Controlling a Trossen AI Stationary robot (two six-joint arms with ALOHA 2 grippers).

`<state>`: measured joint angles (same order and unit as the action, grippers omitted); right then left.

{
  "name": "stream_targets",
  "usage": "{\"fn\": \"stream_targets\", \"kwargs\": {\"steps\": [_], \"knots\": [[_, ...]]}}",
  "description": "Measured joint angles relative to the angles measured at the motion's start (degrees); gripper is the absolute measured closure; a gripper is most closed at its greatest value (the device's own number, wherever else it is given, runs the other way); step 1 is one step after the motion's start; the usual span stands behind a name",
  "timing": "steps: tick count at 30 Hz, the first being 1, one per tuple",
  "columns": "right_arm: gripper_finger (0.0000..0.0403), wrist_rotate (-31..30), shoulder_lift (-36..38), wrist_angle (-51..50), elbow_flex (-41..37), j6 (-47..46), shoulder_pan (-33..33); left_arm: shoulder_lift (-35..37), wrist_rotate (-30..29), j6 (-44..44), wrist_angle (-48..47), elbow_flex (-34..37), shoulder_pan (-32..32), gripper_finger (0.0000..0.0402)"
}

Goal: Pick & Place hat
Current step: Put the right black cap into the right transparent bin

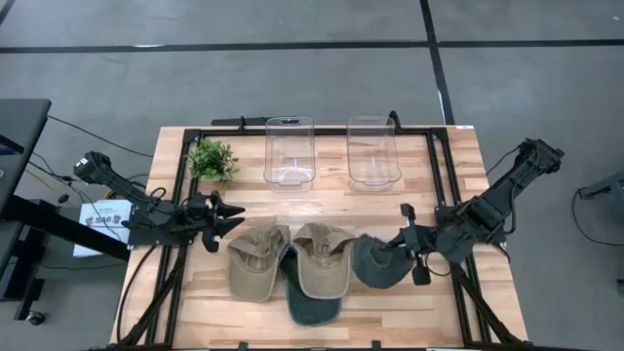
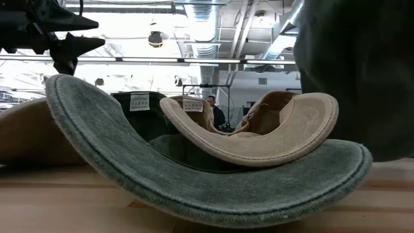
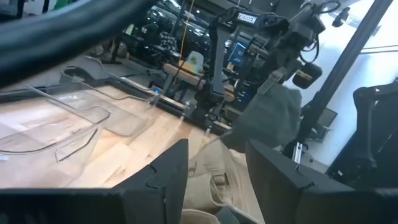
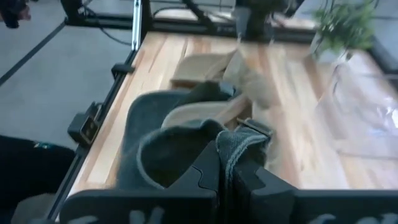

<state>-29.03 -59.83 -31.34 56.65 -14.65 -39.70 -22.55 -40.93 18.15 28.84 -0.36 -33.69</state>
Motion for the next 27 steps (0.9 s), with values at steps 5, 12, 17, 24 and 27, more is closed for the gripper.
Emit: {"fn": "stream_targets", "kwargs": {"steps": [5,12,17,24,27], "knots": [[0.0403,-1.95,0.00,0.15,3.12,2.45,2.12,0.01,-0.02,-3.72,1.37,0.00,0.07,0.0243],[0.0403,-4.39,-0.04,3.66,7.00,5.72,4.19,-0.05,0.52,-4.51,5.22,0.00,0.07,0.0243],[0.0403,-4.01,-0.11,10.77,8.98,10.12,4.67,-4.73,1.96,-4.44,10.52,0.00,0.07,0.0243],[0.0403,-3.03,-0.20,14.89,11.28,13.33,4.72,-22.60,2.22,-2.05,27.04,0.00,2.38,0.0243],[0.0403,0.03,-0.20,17.99,11.66,13.98,5.40,-33.91,2.23,1.52,34.28,-1.33,4.82,0.0243]]}}
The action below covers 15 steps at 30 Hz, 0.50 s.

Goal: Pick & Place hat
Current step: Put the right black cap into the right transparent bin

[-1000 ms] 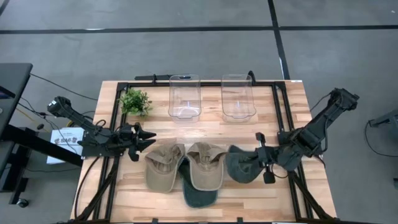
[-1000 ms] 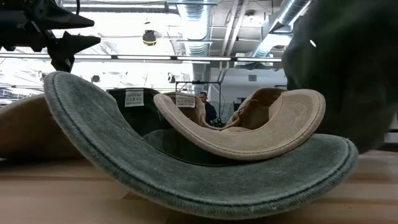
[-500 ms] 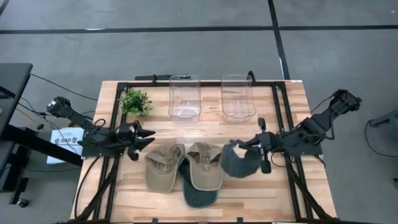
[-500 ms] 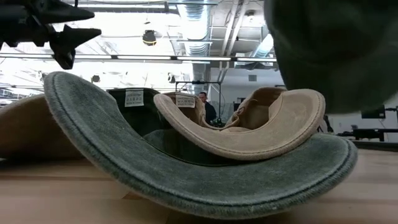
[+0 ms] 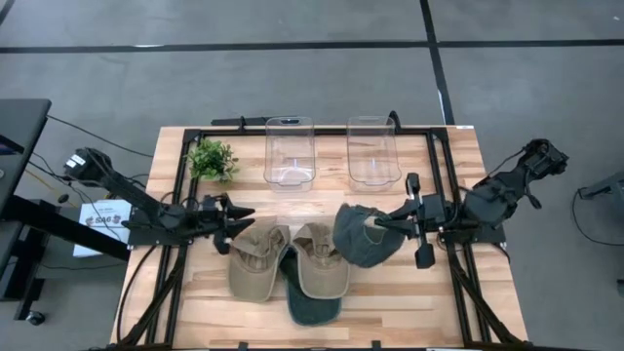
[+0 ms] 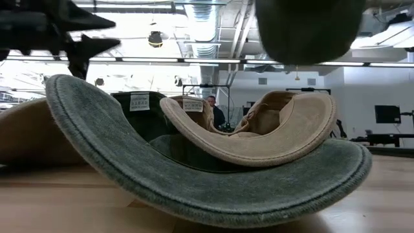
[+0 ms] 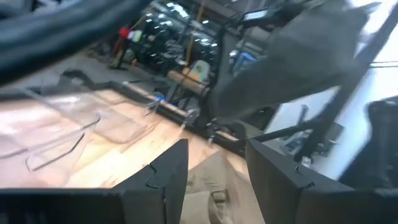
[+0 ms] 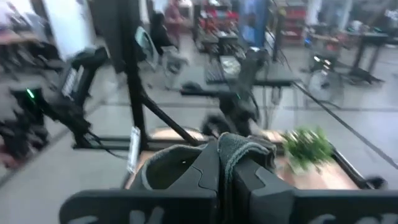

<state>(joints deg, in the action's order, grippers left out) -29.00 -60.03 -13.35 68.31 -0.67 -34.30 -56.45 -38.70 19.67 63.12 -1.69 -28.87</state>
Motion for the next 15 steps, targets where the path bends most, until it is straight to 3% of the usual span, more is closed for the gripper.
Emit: {"fn": "stream_targets", "kwargs": {"steps": [3,7,11,15], "knots": [[0.0403,4.18,0.00,3.05,0.00,0.77,1.06,-11.40,3.66,1.59,3.69,-4.80,2.95,0.0243],[0.0403,9.08,0.00,4.87,0.02,0.73,2.98,-24.51,14.37,-2.75,6.98,-15.09,6.32,0.0243],[0.0403,12.39,-0.04,5.81,0.02,0.71,3.80,-33.47,24.46,-10.32,7.44,-26.89,7.47,0.0243],[0.0403,14.36,-0.31,6.64,0.02,0.41,3.23,-39.75,28.19,-17.16,7.41,-36.29,7.48,0.0243]]}}
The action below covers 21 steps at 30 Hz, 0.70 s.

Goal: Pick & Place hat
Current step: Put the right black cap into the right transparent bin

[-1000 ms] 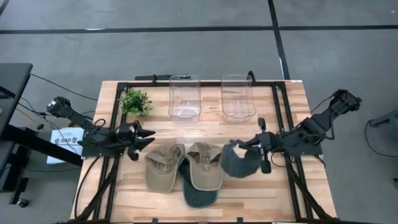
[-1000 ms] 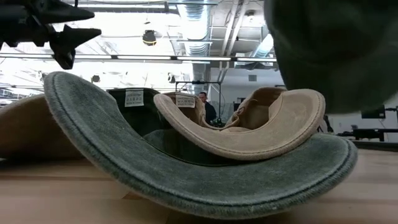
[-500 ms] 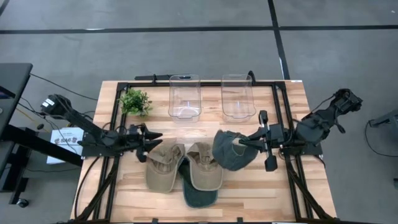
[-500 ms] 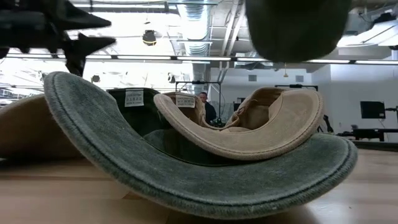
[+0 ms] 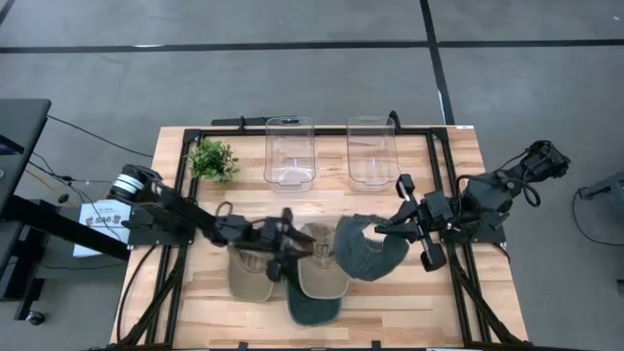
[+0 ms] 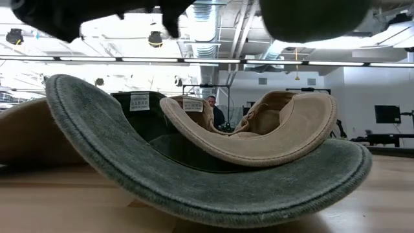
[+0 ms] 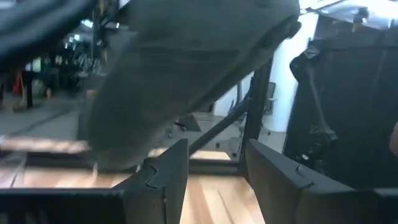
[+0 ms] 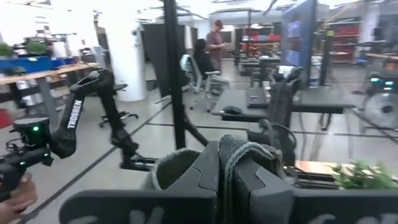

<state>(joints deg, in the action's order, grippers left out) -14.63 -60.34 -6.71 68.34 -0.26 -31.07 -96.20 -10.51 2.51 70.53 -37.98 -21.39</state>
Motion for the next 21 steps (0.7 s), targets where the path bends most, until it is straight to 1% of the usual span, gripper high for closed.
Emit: {"fn": "stream_targets", "kwargs": {"steps": [3,5,9,17,21], "knots": [[0.0403,2.78,-0.89,2.35,0.04,-1.30,-0.35,-4.22,-0.03,-3.17,-0.06,-4.60,0.02,0.0243],[0.0403,4.93,-2.10,4.14,0.04,-1.26,-0.78,-7.26,-0.09,-3.68,-0.10,-7.03,0.04,0.0243],[0.0403,6.84,-3.89,5.83,0.62,-1.26,-1.10,-11.17,-0.08,-3.90,-0.23,-8.87,0.02,0.0243],[0.0403,7.91,-6.58,5.83,3.53,-1.23,-2.33,-12.30,-0.10,-3.78,-1.04,-8.89,-0.48,0.0243],[0.0403,10.42,-8.43,7.27,3.61,-1.25,-2.28,-12.31,-0.08,-3.67,-1.33,-8.89,-0.83,0.0243]]}}
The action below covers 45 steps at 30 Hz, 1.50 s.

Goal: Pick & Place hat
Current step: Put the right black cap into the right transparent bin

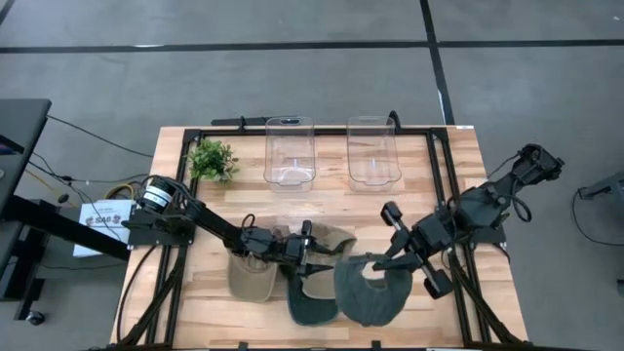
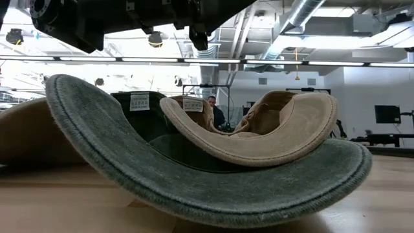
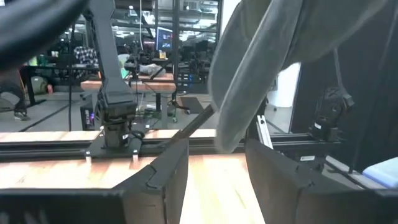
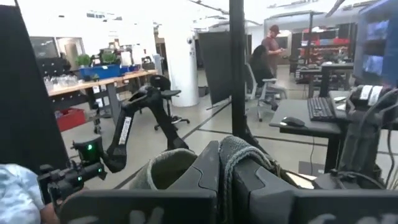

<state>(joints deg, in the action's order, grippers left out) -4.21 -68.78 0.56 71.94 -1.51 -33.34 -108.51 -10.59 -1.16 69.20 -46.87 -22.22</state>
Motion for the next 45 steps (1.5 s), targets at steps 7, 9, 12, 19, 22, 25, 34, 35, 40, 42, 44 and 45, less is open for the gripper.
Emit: {"fn": "stream_targets", "kwargs": {"steps": [7,9,12,19,22,25,34,35,40,42,44,45], "knots": [[0.0403,1.27,-3.79,2.00,0.00,0.03,0.12,0.00,-0.01,0.54,-0.21,0.00,-0.26,0.0243],[0.0403,1.29,-4.31,2.08,0.00,0.08,0.24,0.00,0.07,0.54,-0.21,0.00,-0.24,0.0243],[0.0403,1.43,-4.67,2.06,0.00,0.08,0.87,0.00,-0.06,0.54,-0.21,0.00,-0.20,0.0243],[0.0403,1.47,-4.67,2.07,0.00,0.56,2.51,0.00,-0.01,0.60,-0.10,0.00,-0.65,0.0243],[0.0403,1.47,-4.67,2.00,0.00,0.51,3.58,0.00,0.50,1.70,0.06,0.00,-1.06,0.0243],[0.0403,1.46,-4.67,1.62,0.00,0.49,4.41,0.00,1.46,1.72,0.16,0.00,-1.33,0.0243],[0.0403,1.42,-4.65,1.48,0.00,0.49,4.98,0.00,1.64,1.83,0.27,0.00,-1.40,0.0312],[0.0403,1.38,-4.65,1.18,0.00,0.50,4.99,0.01,1.71,1.83,0.27,0.00,-1.41,0.0331],[0.0403,1.16,-4.63,-1.25,0.00,0.62,5.05,0.48,4.94,2.73,0.72,0.00,-1.40,0.0387],[0.0403,1.17,-4.61,-2.23,0.00,0.64,5.01,0.48,5.89,2.85,0.73,0.00,-1.71,0.0387],[0.0403,1.20,-4.61,-3.14,0.00,0.64,4.99,0.48,6.52,2.59,0.69,0.00,-1.84,0.0389],[0.0403,1.09,-4.61,-3.46,0.00,0.57,5.01,0.48,6.59,2.55,0.71,0.00,-1.89,0.0389]]}}
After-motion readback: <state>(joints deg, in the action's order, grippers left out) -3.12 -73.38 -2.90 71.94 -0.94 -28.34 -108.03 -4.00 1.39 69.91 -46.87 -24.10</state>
